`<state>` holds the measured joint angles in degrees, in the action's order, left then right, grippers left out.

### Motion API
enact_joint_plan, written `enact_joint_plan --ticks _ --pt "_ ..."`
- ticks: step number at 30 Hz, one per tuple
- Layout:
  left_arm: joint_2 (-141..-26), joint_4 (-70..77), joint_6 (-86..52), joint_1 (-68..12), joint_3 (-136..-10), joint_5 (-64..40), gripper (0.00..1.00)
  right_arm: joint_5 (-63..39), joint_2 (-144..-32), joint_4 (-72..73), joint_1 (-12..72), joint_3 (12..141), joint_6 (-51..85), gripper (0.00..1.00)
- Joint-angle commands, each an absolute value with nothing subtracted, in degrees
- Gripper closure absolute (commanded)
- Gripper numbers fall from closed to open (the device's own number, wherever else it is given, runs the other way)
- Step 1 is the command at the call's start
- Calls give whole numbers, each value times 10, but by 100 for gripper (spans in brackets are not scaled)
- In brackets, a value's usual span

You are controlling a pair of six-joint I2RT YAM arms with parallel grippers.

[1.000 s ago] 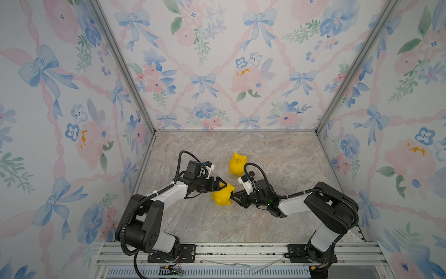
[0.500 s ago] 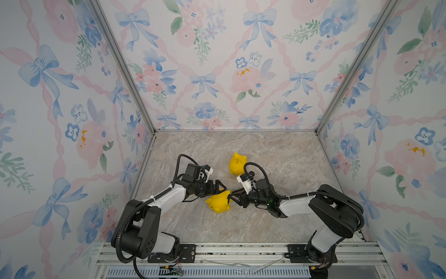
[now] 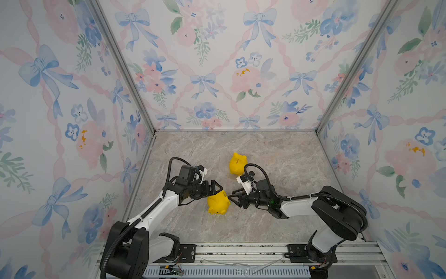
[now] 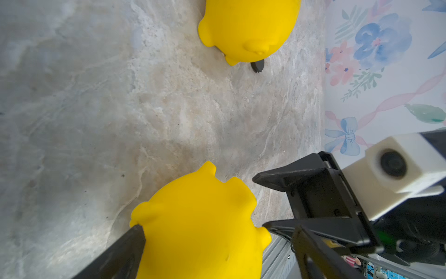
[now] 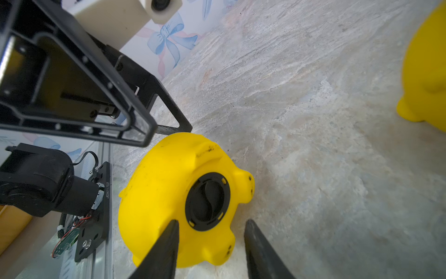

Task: Open piggy banks
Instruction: Adjust the piggy bank at the center of the board.

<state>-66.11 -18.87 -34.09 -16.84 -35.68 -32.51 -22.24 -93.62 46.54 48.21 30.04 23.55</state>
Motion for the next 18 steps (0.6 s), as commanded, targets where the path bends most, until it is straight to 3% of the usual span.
enact_joint_plan --ticks 1,5,18 --pt "-612 -240 -387 -166 -330 -284 2 -230 -923 467 491 291 220 51" --pt "-554 -249 -419 -166 -301 -253 2 -236 -923 461 496 289 213 49" --pt "-549 -180 -446 -188 -262 -339 2 -254 -939 456 530 290 189 49"
